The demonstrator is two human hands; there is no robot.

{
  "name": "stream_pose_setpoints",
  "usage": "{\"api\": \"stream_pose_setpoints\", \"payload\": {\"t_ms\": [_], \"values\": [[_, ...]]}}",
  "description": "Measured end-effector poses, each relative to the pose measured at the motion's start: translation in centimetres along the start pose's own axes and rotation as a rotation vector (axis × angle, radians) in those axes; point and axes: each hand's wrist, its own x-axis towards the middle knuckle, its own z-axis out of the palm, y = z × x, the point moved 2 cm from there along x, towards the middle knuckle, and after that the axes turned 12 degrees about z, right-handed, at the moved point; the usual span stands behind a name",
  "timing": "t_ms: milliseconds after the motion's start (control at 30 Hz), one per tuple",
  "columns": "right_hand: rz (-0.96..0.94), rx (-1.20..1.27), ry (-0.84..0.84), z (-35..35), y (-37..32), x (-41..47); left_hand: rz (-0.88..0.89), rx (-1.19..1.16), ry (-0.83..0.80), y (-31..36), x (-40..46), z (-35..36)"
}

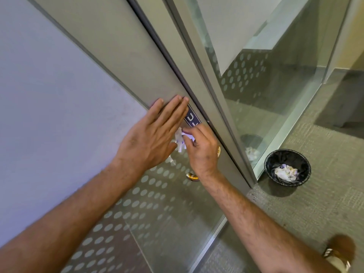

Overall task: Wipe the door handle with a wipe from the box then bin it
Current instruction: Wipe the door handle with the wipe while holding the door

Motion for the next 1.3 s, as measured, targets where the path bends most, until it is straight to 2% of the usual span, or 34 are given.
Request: {"api": "stream_pose_setpoints", "payload": {"t_ms": [33,133,200,367,500,567,667,767,867,933,1033,1100,1200,1300], "values": [[0.03,-0.006,-0.02,-0.2,0.3,0.0,0.005,-0.003,-0.008,0.0,0.0,0.0],[0.299,0.083,0.022,-1.1,1.3,1.7,0.017,-0.03,-0.012,-0.1,0.0,0.0],[0.344,0.121,0.072,-1.2,1.2,2.9,0.008,-0.027,0.009,-0.2,0.0,-0.1],[0.137,0.079,0.029,-0.2,-0.9,0.8,0.008,-0.002,0.001,0.0,-0.1,0.0],[-0.034,-0.004,-0.153,-0.5,-0.3,-0.9,-0.004,-0.008,0.0,0.0,-0.1,-0.1],[0.08,-0.027,-0.188,-1.2,0.8,-0.3,-0.002,-0.02,-0.015,-0.1,-0.1,-0.2],[0.238,0.032,-0.057,-1.6,1.2,1.7,0.0,-0.033,-0.021,-0.2,-0.1,-0.1],[0.118,0.047,-0.051,-0.6,-0.3,2.1,0.001,-0.019,-0.02,-0.2,0.0,-0.2],[-0.019,-0.068,-0.204,-0.3,0.1,0.5,-0.001,0.009,-0.006,-0.1,0.0,0.0],[0.046,-0.144,-0.249,-0.9,1.1,0.8,-0.004,-0.003,-0.013,-0.2,0.0,-0.1],[0.211,-0.103,-0.123,-1.4,1.4,3.0,-0.004,-0.031,-0.027,-0.2,-0.1,-0.3],[0.187,-0.045,-0.063,-1.3,0.6,3.9,-0.002,-0.031,-0.031,-0.2,0.0,-0.3],[0.102,-0.042,-0.194,-0.8,0.4,2.3,-0.001,-0.032,-0.02,-0.2,0.0,-0.3],[0.165,-0.165,-0.377,-1.7,2.7,1.8,-0.003,-0.035,-0.021,-0.1,0.0,-0.2]]}}
